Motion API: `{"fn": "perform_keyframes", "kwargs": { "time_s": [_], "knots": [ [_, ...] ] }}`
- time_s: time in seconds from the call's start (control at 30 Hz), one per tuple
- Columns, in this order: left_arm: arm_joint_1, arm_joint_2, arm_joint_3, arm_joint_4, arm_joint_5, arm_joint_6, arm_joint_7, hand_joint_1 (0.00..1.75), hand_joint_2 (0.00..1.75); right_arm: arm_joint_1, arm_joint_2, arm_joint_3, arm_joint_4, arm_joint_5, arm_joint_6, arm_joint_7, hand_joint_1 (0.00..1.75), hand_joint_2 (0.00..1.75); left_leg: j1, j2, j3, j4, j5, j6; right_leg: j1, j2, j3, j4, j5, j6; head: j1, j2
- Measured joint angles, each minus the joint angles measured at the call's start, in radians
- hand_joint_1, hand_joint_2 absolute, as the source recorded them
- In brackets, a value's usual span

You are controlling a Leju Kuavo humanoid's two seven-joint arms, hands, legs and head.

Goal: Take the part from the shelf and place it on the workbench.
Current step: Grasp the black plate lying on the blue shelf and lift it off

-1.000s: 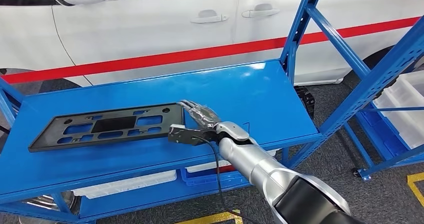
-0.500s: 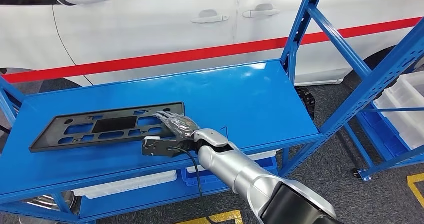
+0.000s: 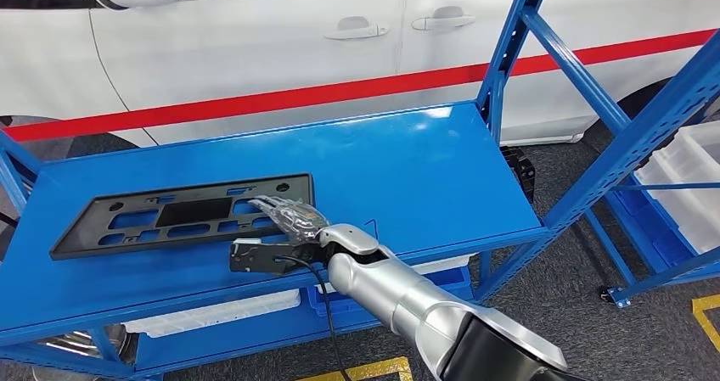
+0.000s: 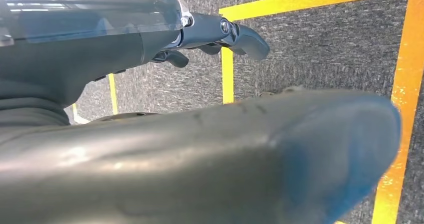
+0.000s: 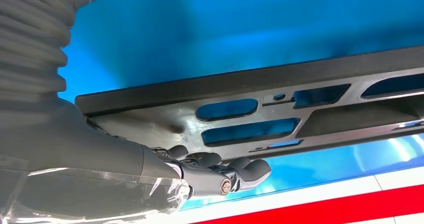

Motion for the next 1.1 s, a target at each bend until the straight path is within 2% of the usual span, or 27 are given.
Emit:
{"fn": "perform_keyframes", "kwargs": {
  "time_s": [0.03, 0.17, 0.43, 0.8, 1.1],
  "knots": [
    [0.000, 0.000, -0.003, 0.000, -0.002, -0.001, 0.002, 0.00, 0.00, 0.000, 0.000, 0.001, 0.002, -0.003, -0.002, -0.002, 0.00, 1.75, 0.000, 0.000, 0.000, 0.000, 0.000, 0.000, 0.000, 0.000, 0.000, 0.000, 0.000, 0.000, 0.000, 0.000],
    [0.000, 0.000, -0.012, 0.000, -0.009, -0.006, 0.007, 0.00, 0.00, 0.000, 0.000, 0.002, 0.012, -0.015, -0.005, -0.016, 1.74, 1.75, 0.000, 0.000, 0.000, 0.000, 0.000, 0.000, 0.000, 0.000, 0.000, 0.000, 0.000, 0.000, 0.000, 0.000],
    [-0.002, 0.000, -0.014, 0.000, -0.012, -0.015, 0.006, 0.00, 0.00, 0.000, 0.000, 0.002, 0.032, -0.025, -0.073, -0.101, 1.75, 1.75, 0.000, 0.000, 0.000, 0.000, 0.000, 0.000, 0.000, 0.000, 0.000, 0.000, 0.000, 0.000, 0.000, 0.000],
    [-0.005, 0.000, -0.014, 0.000, -0.012, -0.015, 0.007, 0.00, 0.00, -0.004, -0.001, 0.002, 0.033, -0.045, -0.066, -0.117, 1.75, 1.75, 0.000, 0.000, 0.000, 0.000, 0.000, 0.000, 0.000, 0.000, 0.000, 0.000, 0.000, 0.000, 0.000, 0.000],
    [-0.004, 0.000, -0.022, 0.000, -0.012, -0.013, 0.009, 0.00, 0.00, -0.007, -0.011, -0.026, 0.033, -0.110, -0.026, -0.140, 1.75, 1.75, 0.000, 0.000, 0.000, 0.000, 0.000, 0.000, 0.000, 0.000, 0.000, 0.000, 0.000, 0.000, 0.000, 0.000]
  ]
}}
